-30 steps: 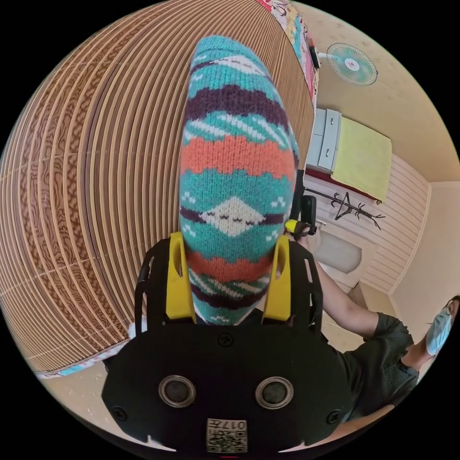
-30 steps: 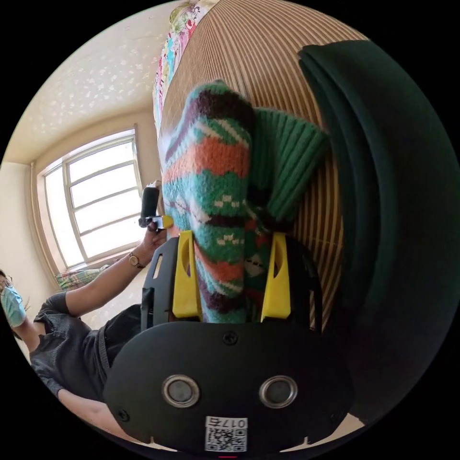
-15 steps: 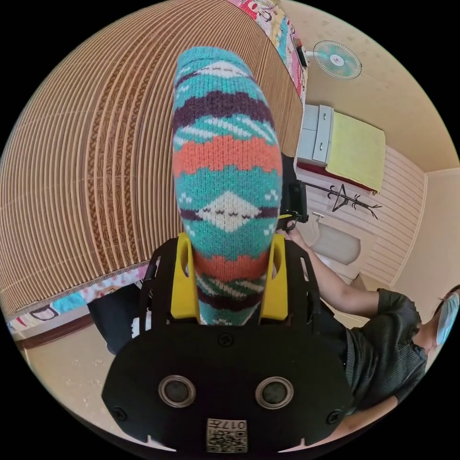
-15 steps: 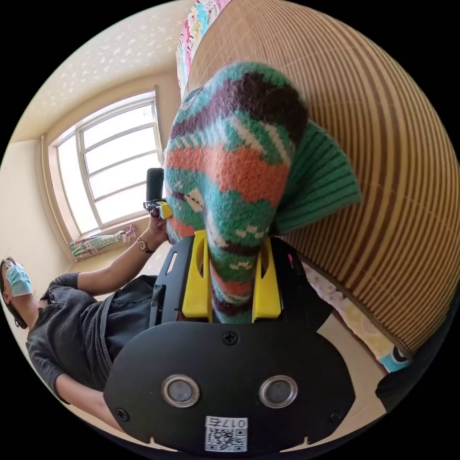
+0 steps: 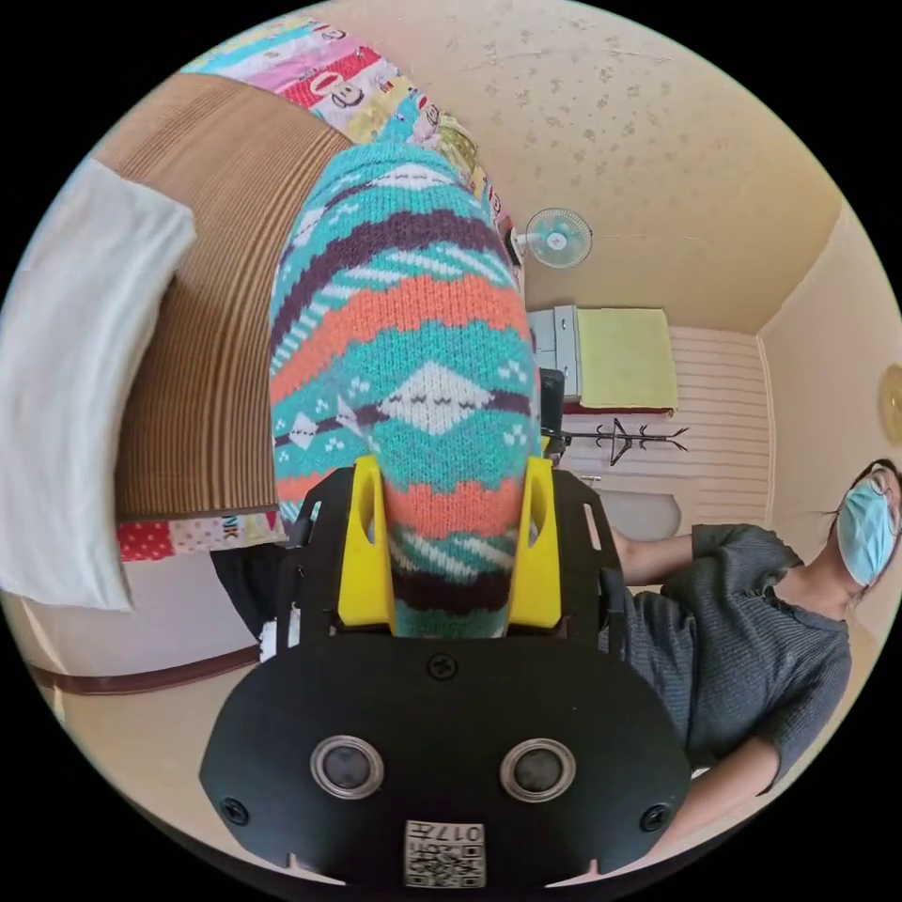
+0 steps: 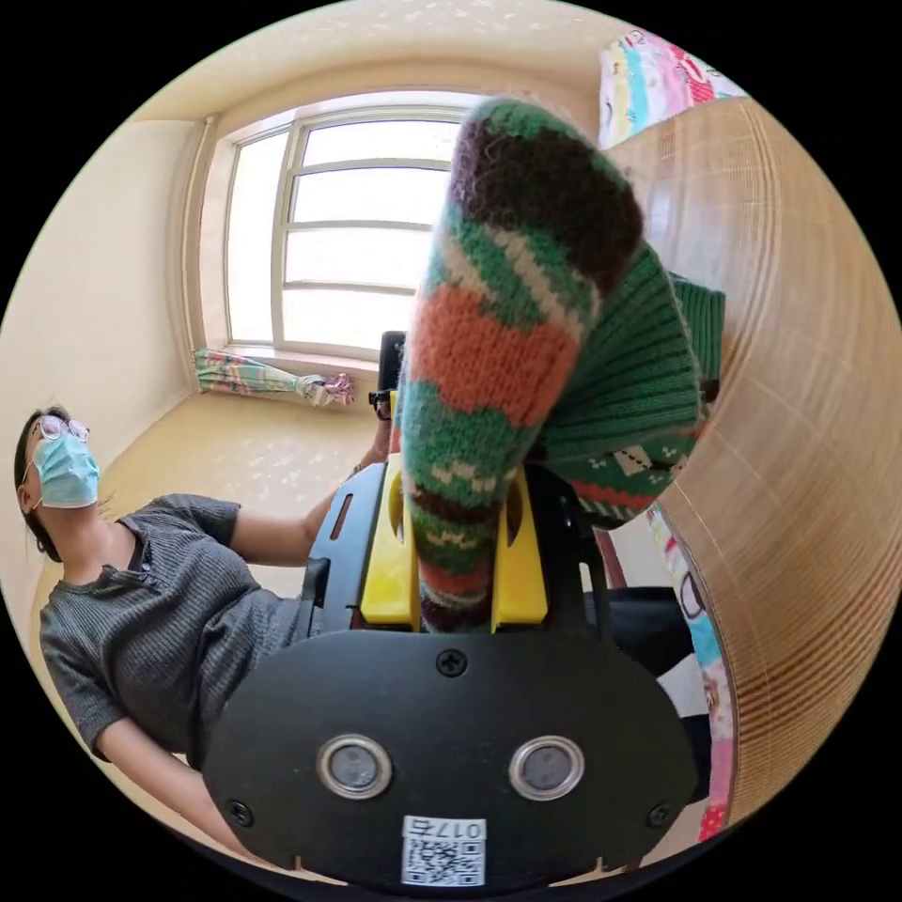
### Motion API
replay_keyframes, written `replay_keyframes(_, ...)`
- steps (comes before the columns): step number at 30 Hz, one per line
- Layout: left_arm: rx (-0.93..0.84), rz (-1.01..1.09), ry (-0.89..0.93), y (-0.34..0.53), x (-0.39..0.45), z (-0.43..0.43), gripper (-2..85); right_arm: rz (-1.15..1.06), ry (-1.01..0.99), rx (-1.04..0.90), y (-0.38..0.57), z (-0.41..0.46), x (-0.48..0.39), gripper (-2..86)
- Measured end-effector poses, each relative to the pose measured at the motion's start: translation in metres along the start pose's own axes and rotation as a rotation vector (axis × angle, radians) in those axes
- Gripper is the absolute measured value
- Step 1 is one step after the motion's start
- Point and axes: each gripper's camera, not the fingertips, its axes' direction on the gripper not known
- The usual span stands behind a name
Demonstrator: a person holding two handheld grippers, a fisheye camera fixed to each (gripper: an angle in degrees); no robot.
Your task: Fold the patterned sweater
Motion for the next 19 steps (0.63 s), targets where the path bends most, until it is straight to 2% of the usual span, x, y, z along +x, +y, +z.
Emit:
replay_keyframes(2, 0.026, 0.020, -0.035, -0.001, 0.006, -0.062, 20.2, 0.007, 0.012, 0.008, -0.046, 0.039, -0.017, 13.7)
replay_keyframes(5, 0.074, -0.018, -0.217, -0.006, 0.001, -0.152, 20.0, 0.129, 0.220, -0.038, -0.112, 0.099, -0.013, 14.3)
replay_keyframes(7, 0.127, -0.190, -0.449, -0.004, -0.036, -0.204, 18.5, 0.254, 0.354, -0.095, -0.130, 0.116, 0.001, 13.2)
replay_keyframes(9, 0.187, -0.353, -0.535, 0.009, -0.067, -0.227, 16.4, 0.277, 0.394, -0.126, -0.123, 0.112, 0.000, 9.0)
replay_keyframes(13, 0.342, -0.276, -0.461, 0.035, -0.066, -0.201, 15.3, 0.306, 0.503, -0.157, -0.067, 0.061, -0.001, 6.4)
replay_keyframes(16, 0.347, -0.195, -0.464, 0.031, -0.063, -0.138, 14.5, 0.479, 0.528, -0.096, 0.015, -0.014, 0.009, 4.2)
replay_keyframes(17, 0.339, -0.208, -0.475, 0.028, -0.068, -0.125, 14.2, 0.561, 0.523, -0.021, 0.055, -0.048, 0.008, 3.4)
replay_keyframes(19, 0.291, -0.377, -0.549, 0.015, -0.115, -0.071, 11.6, 0.681, 0.511, 0.100, 0.114, -0.092, 0.000, 2.2)
